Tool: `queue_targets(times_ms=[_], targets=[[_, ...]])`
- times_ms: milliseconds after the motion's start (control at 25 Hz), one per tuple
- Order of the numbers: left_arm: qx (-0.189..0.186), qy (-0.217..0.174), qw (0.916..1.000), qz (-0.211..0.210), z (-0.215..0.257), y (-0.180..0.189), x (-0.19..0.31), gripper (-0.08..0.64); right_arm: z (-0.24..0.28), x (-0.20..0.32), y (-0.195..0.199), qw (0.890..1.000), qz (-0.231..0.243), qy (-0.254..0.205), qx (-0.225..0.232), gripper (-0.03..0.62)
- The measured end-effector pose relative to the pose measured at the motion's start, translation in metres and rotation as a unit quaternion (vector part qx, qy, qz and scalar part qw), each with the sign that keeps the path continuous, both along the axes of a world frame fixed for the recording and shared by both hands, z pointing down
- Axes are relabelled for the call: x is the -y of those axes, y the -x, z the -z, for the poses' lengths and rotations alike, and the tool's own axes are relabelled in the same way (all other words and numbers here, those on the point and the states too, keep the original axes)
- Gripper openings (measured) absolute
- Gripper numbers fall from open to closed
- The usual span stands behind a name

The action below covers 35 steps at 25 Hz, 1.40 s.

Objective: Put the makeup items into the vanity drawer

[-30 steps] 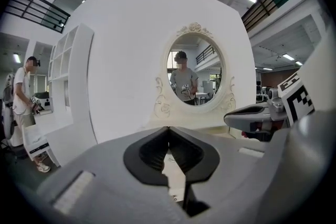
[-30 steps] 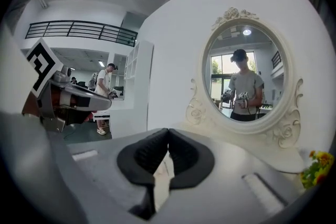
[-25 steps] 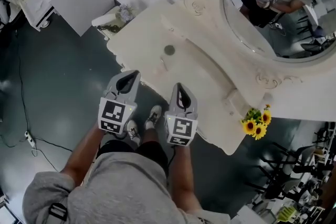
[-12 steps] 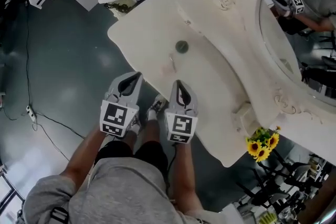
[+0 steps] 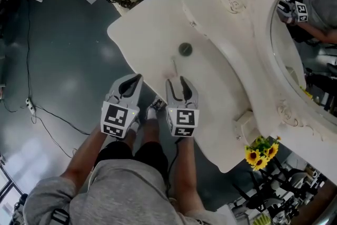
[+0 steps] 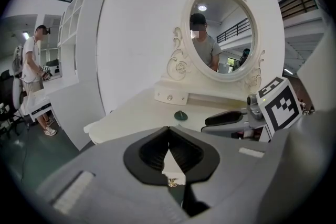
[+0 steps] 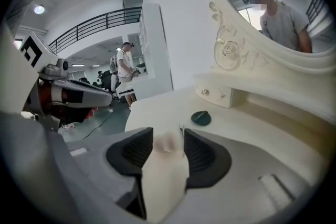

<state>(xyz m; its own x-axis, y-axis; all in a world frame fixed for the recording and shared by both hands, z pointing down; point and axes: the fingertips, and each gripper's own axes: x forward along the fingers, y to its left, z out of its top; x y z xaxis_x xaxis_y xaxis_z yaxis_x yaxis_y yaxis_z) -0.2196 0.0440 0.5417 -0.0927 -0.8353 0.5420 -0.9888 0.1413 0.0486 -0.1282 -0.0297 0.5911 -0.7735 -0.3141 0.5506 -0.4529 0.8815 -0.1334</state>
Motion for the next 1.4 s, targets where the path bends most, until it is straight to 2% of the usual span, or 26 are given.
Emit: queue_targets(times_ms=[280, 400, 480, 840, 1080, 1400], targets=[[-0.005, 0.009, 0.9998, 0.015, -0.011, 0.007, -0.001, 0.011, -0.013, 0.006, 0.011, 1.0, 0.018, 0.005, -0.01, 0.186], [-0.006, 0.013, 0.9997, 0.021, -0.014, 0.01, -0.001, 0.011, -0.024, 0.006, 0.014, 0.999, 0.027, 0.008, -0.024, 0.167], [-0.007, 0.015, 0.9996, 0.023, -0.016, 0.012, 0.0, 0.011, -0.029, 0.006, 0.015, 0.999, 0.033, 0.012, -0.032, 0.129], [-0.004, 0.013, 0.9996, 0.024, -0.014, 0.017, 0.008, 0.011, -0.025, 0.004, 0.027, 0.998, 0.053, 0.004, -0.032, 0.06], [0.002, -0.005, 1.0, 0.002, 0.008, 0.01, 0.029, 0.011, 0.014, 0.024, 0.014, 1.0, 0.016, -0.02, 0.0, 0.06], [0.015, -0.046, 0.9963, -0.071, 0.051, -0.031, 0.076, 0.011, 0.073, 0.061, -0.047, 0.994, -0.081, -0.076, 0.017, 0.06]])
